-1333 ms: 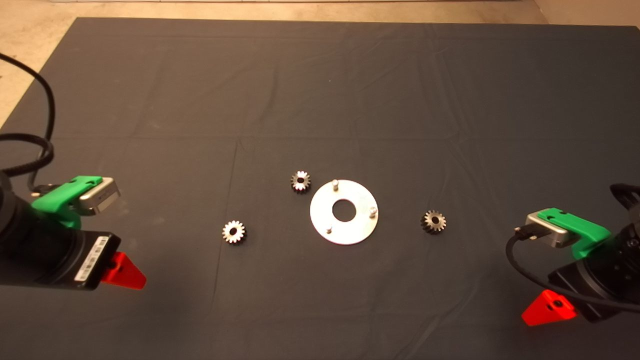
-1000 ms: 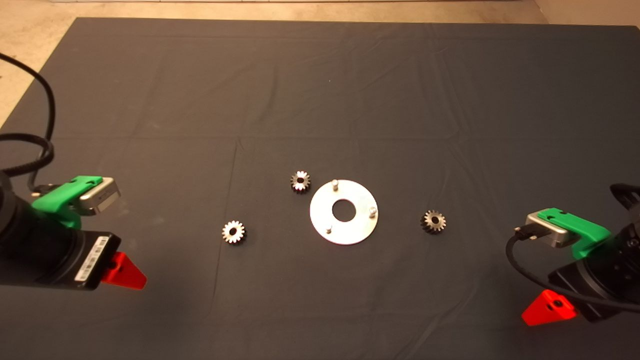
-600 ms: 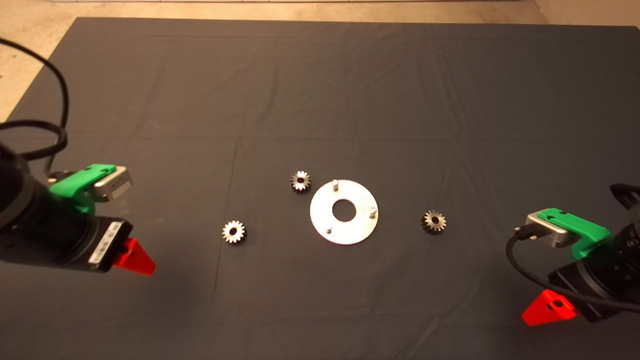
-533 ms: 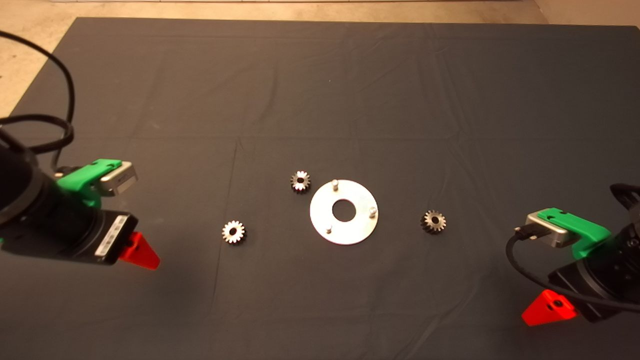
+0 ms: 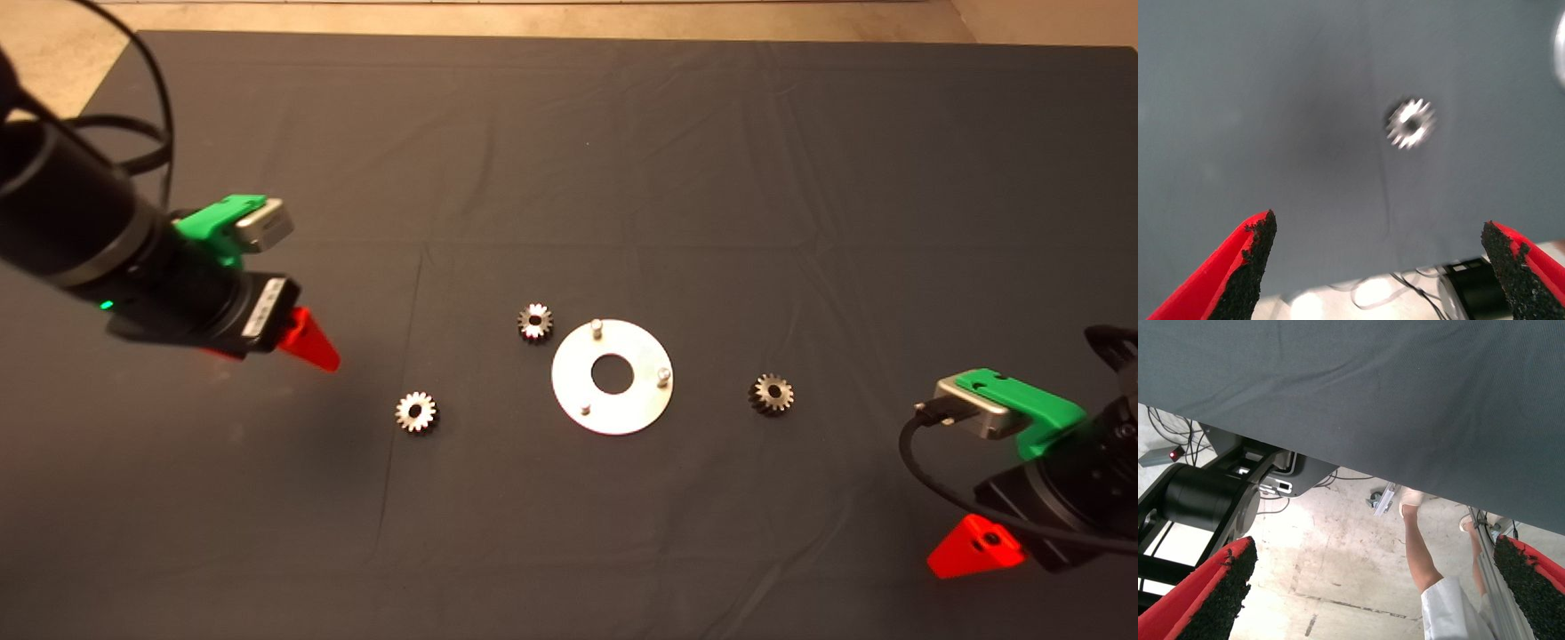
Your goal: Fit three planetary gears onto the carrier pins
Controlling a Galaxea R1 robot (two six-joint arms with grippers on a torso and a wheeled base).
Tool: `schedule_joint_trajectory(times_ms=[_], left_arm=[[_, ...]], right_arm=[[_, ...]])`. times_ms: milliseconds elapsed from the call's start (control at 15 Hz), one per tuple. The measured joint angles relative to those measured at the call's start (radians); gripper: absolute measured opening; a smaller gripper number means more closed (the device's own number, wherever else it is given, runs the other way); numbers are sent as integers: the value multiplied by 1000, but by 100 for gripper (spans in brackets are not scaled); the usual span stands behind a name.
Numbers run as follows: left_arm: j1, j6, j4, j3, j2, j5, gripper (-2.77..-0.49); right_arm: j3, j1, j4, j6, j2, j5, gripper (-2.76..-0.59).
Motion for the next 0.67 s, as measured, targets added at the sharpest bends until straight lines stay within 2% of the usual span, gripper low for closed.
schedule_joint_trajectory(times_ms=[133, 200, 267, 333, 400, 533, 667], left_arm=[[0, -9, 58, -1, 73, -15, -107], [0, -23, 92, -1, 89, -24, -107], [0, -37, 129, -1, 92, -29, -107], [1, -53, 169, -1, 92, -43, -107], [8, -72, 202, -1, 94, -71, -107], [33, -107, 242, -1, 110, -84, -107], [69, -109, 260, -3, 173, -95, -107]], right_arm=[[0, 0, 0, 0, 0, 0, -71], [0, 0, 0, 0, 0, -1, -71], [0, 0, 0, 0, 0, -1, -71], [0, 0, 0, 0, 0, -1, -71], [0, 0, 0, 0, 0, 0, -71], [0, 3, 1, 0, 2, 1, -71], [0, 3, 1, 0, 2, 0, -71]])
